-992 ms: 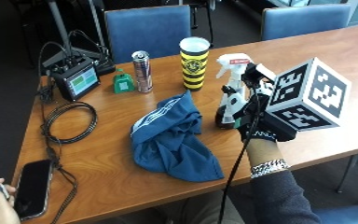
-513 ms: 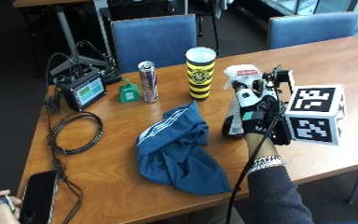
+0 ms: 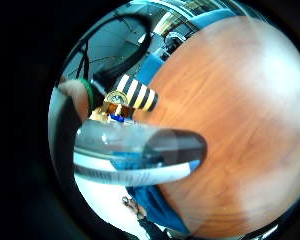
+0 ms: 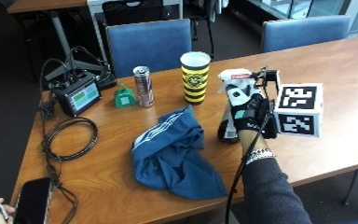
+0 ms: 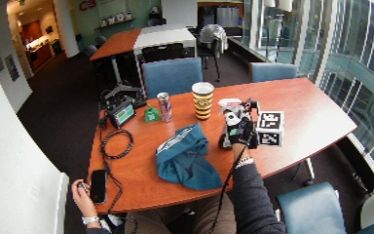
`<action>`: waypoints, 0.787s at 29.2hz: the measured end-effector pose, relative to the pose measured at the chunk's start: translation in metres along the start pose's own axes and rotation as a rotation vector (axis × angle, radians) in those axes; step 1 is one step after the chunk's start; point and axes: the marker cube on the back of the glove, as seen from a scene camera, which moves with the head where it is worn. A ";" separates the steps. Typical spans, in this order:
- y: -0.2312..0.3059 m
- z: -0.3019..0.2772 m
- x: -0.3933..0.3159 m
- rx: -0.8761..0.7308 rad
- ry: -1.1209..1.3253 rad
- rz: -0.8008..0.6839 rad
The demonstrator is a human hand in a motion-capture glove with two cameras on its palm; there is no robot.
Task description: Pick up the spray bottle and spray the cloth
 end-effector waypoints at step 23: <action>-0.001 0.025 -0.047 0.193 -0.087 -0.360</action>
